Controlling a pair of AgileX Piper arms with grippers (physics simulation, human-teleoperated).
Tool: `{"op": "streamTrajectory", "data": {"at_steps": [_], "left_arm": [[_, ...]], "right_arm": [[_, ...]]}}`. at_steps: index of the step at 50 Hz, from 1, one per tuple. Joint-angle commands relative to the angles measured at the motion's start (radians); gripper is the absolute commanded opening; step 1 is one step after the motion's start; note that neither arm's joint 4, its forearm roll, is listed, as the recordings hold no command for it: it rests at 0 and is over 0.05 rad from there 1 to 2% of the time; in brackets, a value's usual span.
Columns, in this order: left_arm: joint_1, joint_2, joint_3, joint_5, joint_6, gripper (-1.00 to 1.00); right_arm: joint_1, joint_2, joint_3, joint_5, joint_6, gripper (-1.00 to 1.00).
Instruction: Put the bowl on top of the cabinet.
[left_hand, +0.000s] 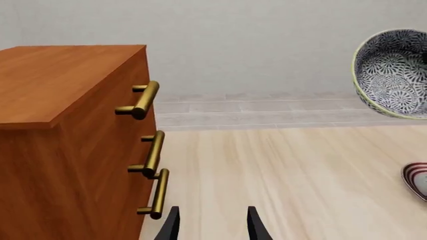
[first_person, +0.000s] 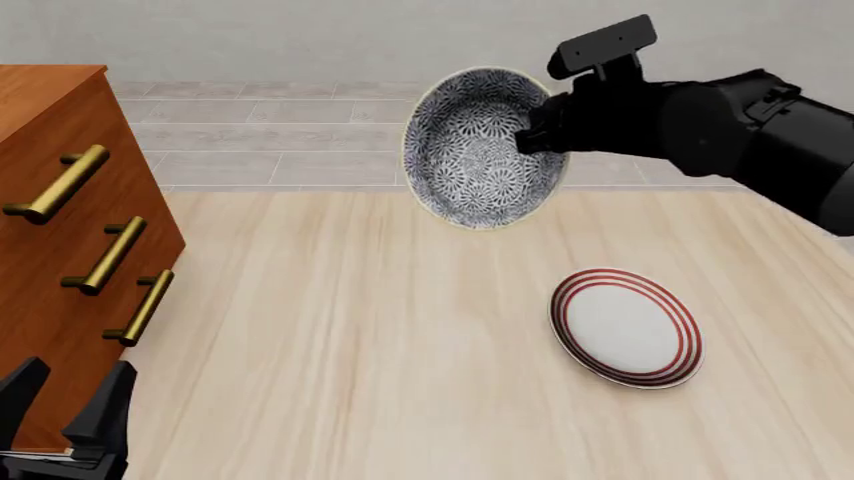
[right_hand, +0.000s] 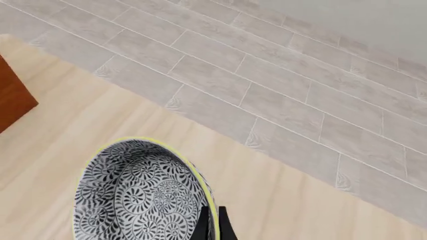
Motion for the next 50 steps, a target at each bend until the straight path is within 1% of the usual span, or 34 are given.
{"op": "streamTrajectory", "data": {"at_steps": [1, 9, 33, 38, 45, 47, 48, 49, 50], "left_arm": [[-0.003, -0.001, 0.000, -0.001, -0.005, 1.00], [-0.007, -0.006, 0.000, 0.004, -0.006, 1.00], [-0.023, 0.016, 0.000, -0.005, -0.003, 1.00], [-0.039, 0.068, 0.000, -0.038, 0.003, 1.00], [-0.061, 0.105, -0.001, -0.066, 0.006, 1.00], [-0.067, 0.120, -0.001, -0.079, 0.007, 1.00], [-0.068, 0.128, 0.000, -0.090, -0.023, 1.00], [-0.071, 0.166, 0.000, -0.119, -0.039, 1.00], [-0.079, 0.174, 0.000, -0.134, -0.030, 1.00]], "right_arm": [[0.057, 0.027, -0.008, -0.020, 0.005, -1.00], [0.082, 0.044, 0.004, -0.043, 0.012, -1.00], [0.184, 0.128, -0.051, -0.066, 0.021, -1.00], [0.195, 0.133, -0.053, -0.070, 0.024, -1.00], [0.199, 0.125, -0.039, -0.077, 0.024, -1.00], [0.198, 0.123, -0.034, -0.080, 0.015, -1.00], [0.198, 0.122, -0.031, -0.082, 0.013, -1.00], [0.200, 0.121, -0.030, -0.081, 0.015, -1.00], [0.199, 0.120, -0.028, -0.083, 0.013, -1.00]]}}
